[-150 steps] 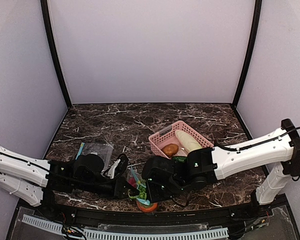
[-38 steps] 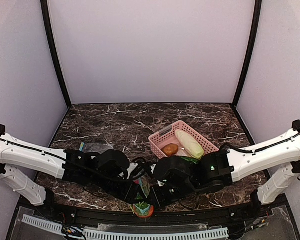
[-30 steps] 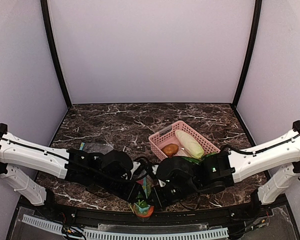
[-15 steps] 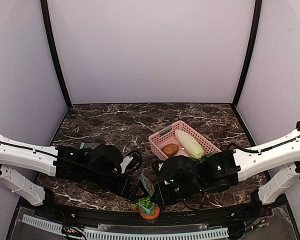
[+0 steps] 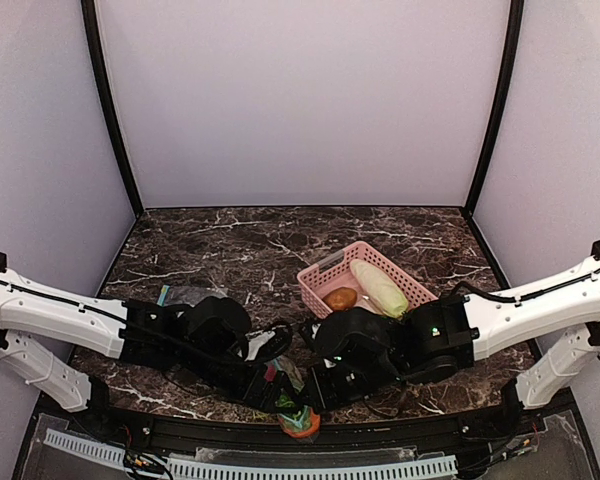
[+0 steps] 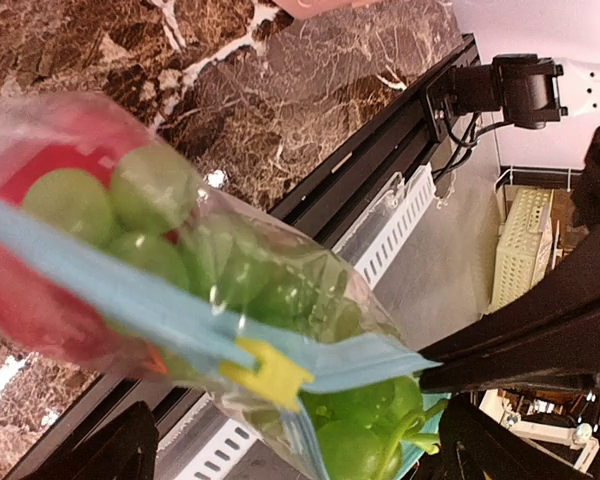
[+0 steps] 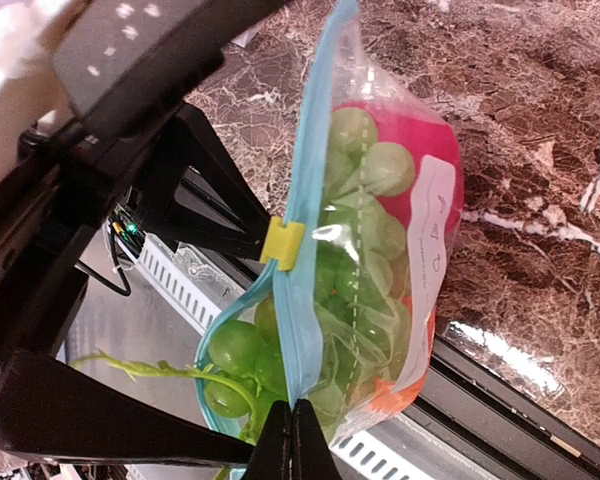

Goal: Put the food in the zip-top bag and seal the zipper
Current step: Pick up the zipper food storage bag at the center of the board.

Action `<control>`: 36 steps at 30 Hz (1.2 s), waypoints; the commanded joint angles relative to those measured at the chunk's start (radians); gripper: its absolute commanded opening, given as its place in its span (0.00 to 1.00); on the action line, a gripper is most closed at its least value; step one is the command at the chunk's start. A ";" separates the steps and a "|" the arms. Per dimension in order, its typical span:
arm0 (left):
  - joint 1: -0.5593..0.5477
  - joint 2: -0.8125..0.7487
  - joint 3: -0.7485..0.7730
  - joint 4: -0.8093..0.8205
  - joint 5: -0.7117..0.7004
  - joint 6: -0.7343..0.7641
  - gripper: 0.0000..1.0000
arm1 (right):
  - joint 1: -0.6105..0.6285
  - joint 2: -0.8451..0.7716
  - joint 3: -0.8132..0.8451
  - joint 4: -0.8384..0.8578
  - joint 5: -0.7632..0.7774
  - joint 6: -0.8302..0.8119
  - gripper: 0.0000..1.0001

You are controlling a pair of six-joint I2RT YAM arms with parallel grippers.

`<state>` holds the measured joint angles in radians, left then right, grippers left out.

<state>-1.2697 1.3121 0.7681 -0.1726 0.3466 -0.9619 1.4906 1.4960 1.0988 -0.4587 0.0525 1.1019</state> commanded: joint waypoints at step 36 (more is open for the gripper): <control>-0.009 0.232 0.159 -0.103 -0.119 0.246 0.58 | -0.076 -0.146 -0.327 0.486 -0.284 0.076 0.00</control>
<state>-1.2877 1.5097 0.9016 -0.2344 0.3351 -0.7277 1.4113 1.3678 0.7849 -0.0780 -0.1661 1.1618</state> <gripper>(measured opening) 0.615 0.005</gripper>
